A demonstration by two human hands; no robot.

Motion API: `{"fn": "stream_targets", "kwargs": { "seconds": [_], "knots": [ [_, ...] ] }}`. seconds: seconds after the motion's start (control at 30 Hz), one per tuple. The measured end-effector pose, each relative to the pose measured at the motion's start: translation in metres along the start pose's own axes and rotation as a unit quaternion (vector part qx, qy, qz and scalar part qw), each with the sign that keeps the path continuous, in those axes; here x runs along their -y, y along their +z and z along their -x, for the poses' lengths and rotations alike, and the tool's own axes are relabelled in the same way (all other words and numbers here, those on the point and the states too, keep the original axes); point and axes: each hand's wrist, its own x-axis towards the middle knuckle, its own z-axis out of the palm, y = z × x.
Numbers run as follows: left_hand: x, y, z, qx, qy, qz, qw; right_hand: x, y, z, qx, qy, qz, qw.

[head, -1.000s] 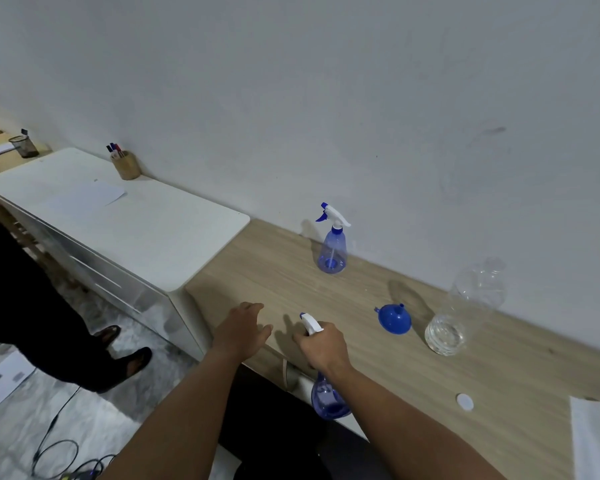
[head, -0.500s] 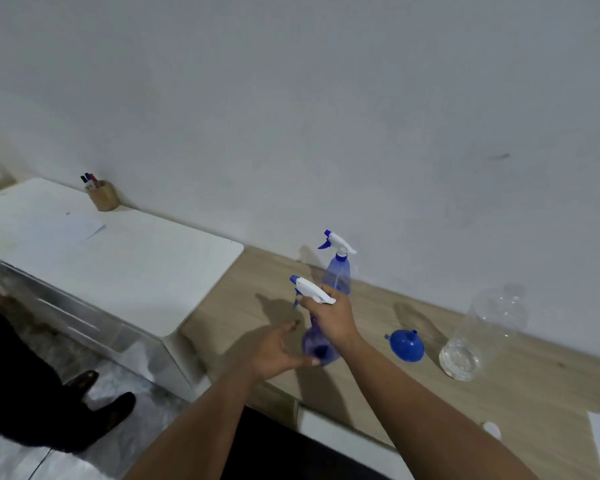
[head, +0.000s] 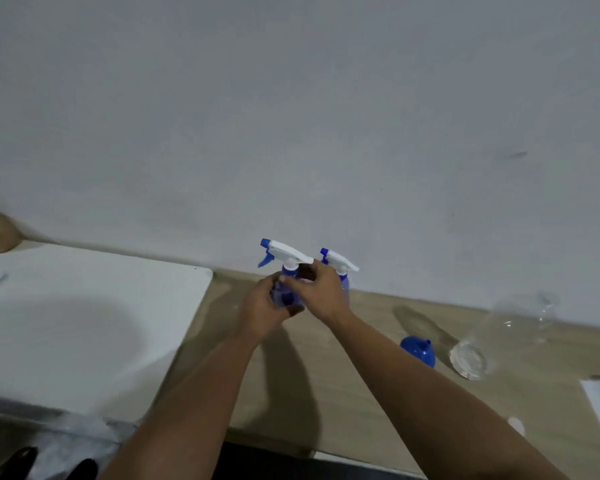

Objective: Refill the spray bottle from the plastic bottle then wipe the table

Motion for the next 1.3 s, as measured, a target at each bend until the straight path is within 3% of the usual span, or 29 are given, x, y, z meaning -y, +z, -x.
{"fn": "stream_targets", "kwargs": {
  "seconds": [0.17, 0.27, 0.33, 0.43, 0.53, 0.7, 0.8, 1.07, 1.2, 1.3],
  "knots": [
    [0.034, 0.012, -0.046, 0.021, 0.061, -0.12, 0.991, -0.04, 0.035, -0.041, -0.03, 0.033, 0.039, 0.998],
    [0.049, 0.019, -0.054, 0.013, 0.041, -0.178, 0.983, -0.068, 0.054, -0.055, -0.028, 0.048, 0.053, 0.997],
    [0.064, 0.024, -0.057, -0.002, 0.015, -0.177, 0.984, -0.085, 0.061, -0.059, -0.022, 0.048, 0.071, 0.996],
    [0.078, 0.03, -0.063, -0.022, 0.044, -0.174, 0.984, -0.098, 0.065, -0.06, -0.025, 0.054, 0.082, 0.995],
    [0.074, 0.028, -0.063, 0.001, 0.048, -0.198, 0.979, -0.096, 0.064, -0.055, -0.001, 0.046, 0.118, 0.992],
    [0.066, 0.025, -0.021, -0.03, -0.027, -0.256, 0.966, -0.087, 0.046, -0.008, -0.008, 0.072, 0.115, 0.991],
    [0.048, 0.035, 0.032, -0.046, -0.008, -0.309, 0.95, -0.095, 0.014, 0.034, -0.04, 0.091, 0.113, 0.989],
    [-0.038, 0.152, 0.079, 0.129, 0.063, -0.183, 0.973, -0.151, -0.137, 0.146, -0.206, 0.213, 0.162, 0.941],
    [-0.099, 0.215, 0.072, 0.163, 0.093, -0.141, 0.972, -0.188, -0.218, 0.186, -0.239, 0.278, 0.212, 0.906],
    [-0.138, 0.254, 0.067, 0.178, 0.099, -0.108, 0.973, -0.211, -0.263, 0.198, -0.206, 0.328, 0.242, 0.889]
  ]
}}
